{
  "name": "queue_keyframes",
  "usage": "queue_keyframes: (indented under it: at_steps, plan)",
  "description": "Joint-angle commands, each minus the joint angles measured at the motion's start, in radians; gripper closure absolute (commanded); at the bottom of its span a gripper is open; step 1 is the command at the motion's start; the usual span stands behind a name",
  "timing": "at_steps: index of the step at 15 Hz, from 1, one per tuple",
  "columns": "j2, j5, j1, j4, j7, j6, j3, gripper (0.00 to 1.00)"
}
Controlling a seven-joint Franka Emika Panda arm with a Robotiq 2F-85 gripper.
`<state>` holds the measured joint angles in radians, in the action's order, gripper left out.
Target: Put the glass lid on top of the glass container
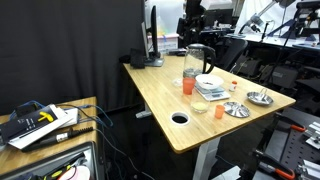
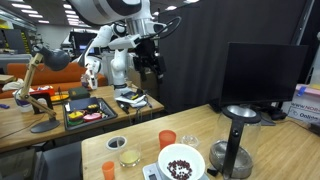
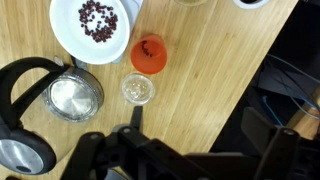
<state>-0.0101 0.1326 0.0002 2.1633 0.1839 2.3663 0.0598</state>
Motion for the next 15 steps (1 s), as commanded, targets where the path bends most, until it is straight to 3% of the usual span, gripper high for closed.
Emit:
queue_keyframes:
  at_steps: [1,3,4,11,15]
  plan:
    - [-0.136,-0.015,0.002,-0.110,0.047,-0.008,-0.033,0.00]
    - [-0.202,0.015,0.007,-0.167,0.072,-0.015,-0.059,0.00]
    - [-0.159,-0.002,0.010,-0.112,0.039,0.001,-0.057,0.00]
    - [-0.207,-0.001,0.015,-0.164,0.051,-0.002,-0.067,0.00]
    - [-0.317,-0.016,0.003,-0.232,0.001,0.066,-0.068,0.00]
